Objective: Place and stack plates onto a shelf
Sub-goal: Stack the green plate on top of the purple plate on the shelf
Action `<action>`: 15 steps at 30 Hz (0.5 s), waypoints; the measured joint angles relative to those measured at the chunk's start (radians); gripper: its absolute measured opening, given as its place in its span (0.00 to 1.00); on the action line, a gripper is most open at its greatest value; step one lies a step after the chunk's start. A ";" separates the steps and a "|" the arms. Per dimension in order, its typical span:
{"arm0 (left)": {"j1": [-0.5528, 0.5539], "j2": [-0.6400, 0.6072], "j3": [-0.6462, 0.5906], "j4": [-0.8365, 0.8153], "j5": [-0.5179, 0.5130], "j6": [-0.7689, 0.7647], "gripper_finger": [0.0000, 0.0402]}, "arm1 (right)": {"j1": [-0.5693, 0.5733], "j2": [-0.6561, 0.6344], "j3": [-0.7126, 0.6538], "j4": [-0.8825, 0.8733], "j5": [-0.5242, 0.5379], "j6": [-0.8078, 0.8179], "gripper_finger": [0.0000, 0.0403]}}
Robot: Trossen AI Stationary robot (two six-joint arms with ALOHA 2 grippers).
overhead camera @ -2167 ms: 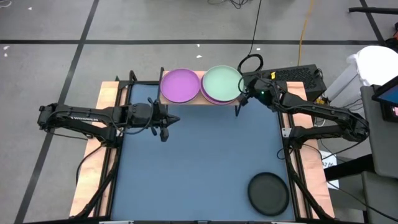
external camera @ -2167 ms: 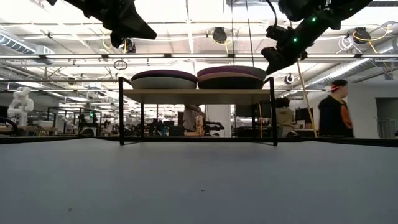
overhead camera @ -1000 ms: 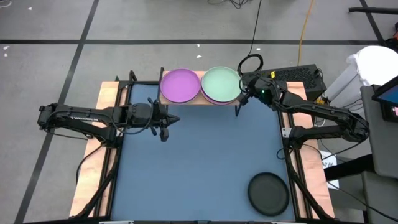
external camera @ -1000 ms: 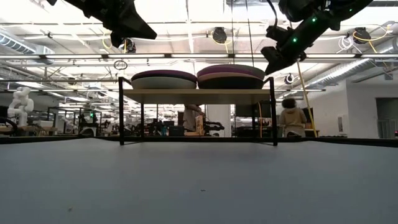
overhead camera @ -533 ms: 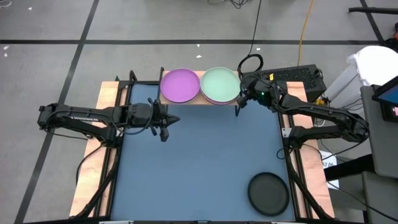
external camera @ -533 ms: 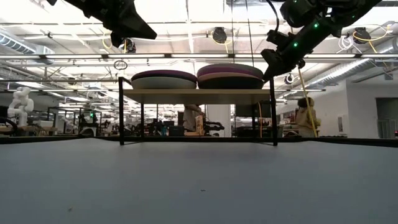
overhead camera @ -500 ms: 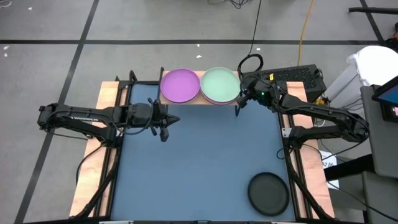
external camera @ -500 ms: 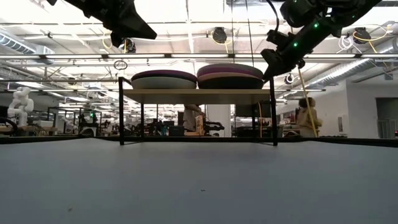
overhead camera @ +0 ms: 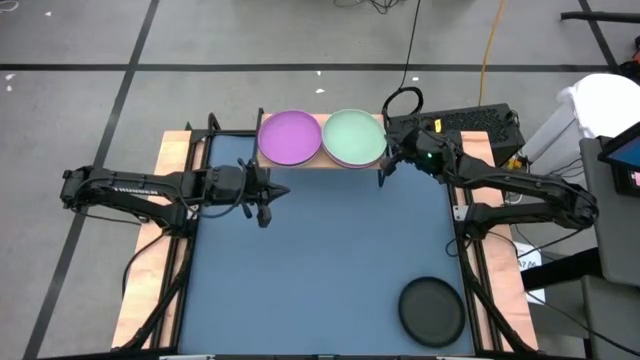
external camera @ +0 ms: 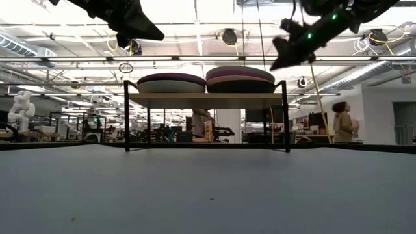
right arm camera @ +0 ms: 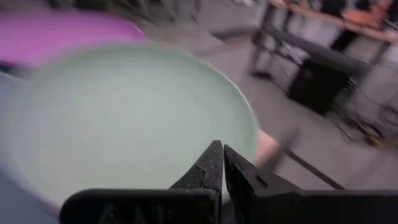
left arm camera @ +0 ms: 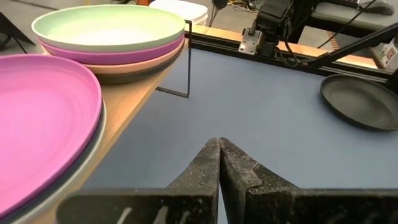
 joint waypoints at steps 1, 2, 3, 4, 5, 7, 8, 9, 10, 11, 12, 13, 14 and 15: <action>0.000 0.000 0.000 0.000 -0.002 0.009 0.01 | 0.022 -0.011 0.000 0.017 -0.005 0.001 0.00; 0.000 0.000 0.000 0.000 -0.002 0.017 0.01 | 0.042 -0.021 0.000 0.040 -0.024 0.007 0.00; 0.000 0.000 0.000 0.002 -0.002 0.025 0.01 | 0.062 -0.027 0.000 0.074 -0.053 0.017 0.00; 0.000 0.001 0.000 0.009 -0.002 0.030 0.01 | 0.084 -0.029 0.000 0.112 -0.082 0.032 0.00; 0.000 0.006 0.000 0.024 -0.003 0.036 0.01 | 0.107 -0.027 0.000 0.146 -0.108 0.045 0.00; 0.000 0.012 0.000 0.056 -0.006 0.054 0.01 | 0.159 -0.006 0.000 0.210 -0.130 0.058 0.00; 0.000 0.014 -0.001 0.073 -0.013 0.065 0.01 | 0.186 0.008 0.000 0.234 -0.129 0.058 0.00; 0.000 0.022 -0.001 0.101 -0.018 0.073 0.01 | 0.210 0.023 0.000 0.254 -0.123 0.057 0.00; 0.000 0.034 0.001 0.127 -0.020 0.076 0.01 | 0.232 0.038 0.000 0.279 -0.114 0.057 0.00; 0.000 0.042 0.001 0.139 -0.020 0.080 0.01 | 0.251 0.053 0.000 0.312 -0.097 0.057 0.00; 0.000 0.050 -0.001 0.139 -0.020 0.085 0.01 | 0.267 0.071 0.000 0.357 -0.082 0.057 0.00; 0.000 0.060 -0.002 0.152 -0.021 0.093 0.01 | 0.281 0.092 0.001 0.406 -0.071 0.056 0.00; 0.000 0.070 -0.002 0.182 -0.021 0.100 0.01 | 0.292 0.115 0.001 0.442 -0.067 0.053 0.00; 0.001 0.079 0.000 0.202 -0.021 0.108 0.01 | 0.302 0.138 0.001 0.469 -0.057 0.051 0.00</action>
